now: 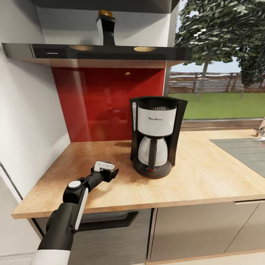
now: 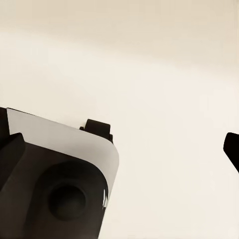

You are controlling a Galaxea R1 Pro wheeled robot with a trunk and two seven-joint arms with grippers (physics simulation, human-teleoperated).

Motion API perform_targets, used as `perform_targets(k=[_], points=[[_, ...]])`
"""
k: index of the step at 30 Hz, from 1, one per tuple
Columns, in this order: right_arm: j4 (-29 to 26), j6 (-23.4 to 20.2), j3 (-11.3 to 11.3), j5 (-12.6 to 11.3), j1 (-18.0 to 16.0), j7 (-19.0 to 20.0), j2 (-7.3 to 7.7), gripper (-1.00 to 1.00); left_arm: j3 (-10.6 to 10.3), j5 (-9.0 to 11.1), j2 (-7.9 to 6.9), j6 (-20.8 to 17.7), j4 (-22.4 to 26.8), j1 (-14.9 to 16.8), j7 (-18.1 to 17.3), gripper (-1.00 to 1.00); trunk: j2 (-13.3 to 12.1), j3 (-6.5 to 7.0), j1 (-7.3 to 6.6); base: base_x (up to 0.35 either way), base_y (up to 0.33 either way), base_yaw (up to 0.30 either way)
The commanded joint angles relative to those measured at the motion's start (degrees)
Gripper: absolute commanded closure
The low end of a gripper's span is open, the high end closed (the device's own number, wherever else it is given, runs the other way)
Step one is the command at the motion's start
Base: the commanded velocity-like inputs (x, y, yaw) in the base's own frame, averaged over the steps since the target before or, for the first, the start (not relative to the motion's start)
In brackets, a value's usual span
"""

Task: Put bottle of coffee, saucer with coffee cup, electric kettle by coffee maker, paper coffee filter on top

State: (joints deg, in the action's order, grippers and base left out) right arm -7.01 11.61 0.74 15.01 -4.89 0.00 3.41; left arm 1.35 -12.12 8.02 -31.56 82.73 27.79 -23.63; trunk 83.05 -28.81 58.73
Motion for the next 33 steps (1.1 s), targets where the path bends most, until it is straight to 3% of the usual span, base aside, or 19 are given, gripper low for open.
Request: perform_targets(k=[1,11,23,33], points=[[0.0,0.2,0.1,0.2,0.0,0.0,0.02,-1.00,0.1,-0.6,0.07,-0.1,0.1,0.1,-0.6,-1.00,0.0,-0.06,0.00,0.000,-0.002,0.041],[0.0,0.2,0.1,0.2,0.0,0.0,0.02,-1.00,0.1,-0.6,0.07,-0.1,0.1,0.0,-0.5,-1.00,0.0,-0.06,0.00,0.017,-0.086,0.014],[0.1,0.1,0.1,0.2,0.0,0.0,0.02,-1.00,0.1,-0.6,0.07,-0.1,0.1,0.1,-0.5,-1.00,0.0,-0.06,0.00,0.002,-0.009,0.139],[0.0,0.1,0.1,0.2,0.0,0.0,0.02,-1.00,-2.8,-0.8,0.07,-0.1,0.1,0.1,-0.5,-1.00,0.0,-0.06,0.00,0.000,0.000,0.010]])
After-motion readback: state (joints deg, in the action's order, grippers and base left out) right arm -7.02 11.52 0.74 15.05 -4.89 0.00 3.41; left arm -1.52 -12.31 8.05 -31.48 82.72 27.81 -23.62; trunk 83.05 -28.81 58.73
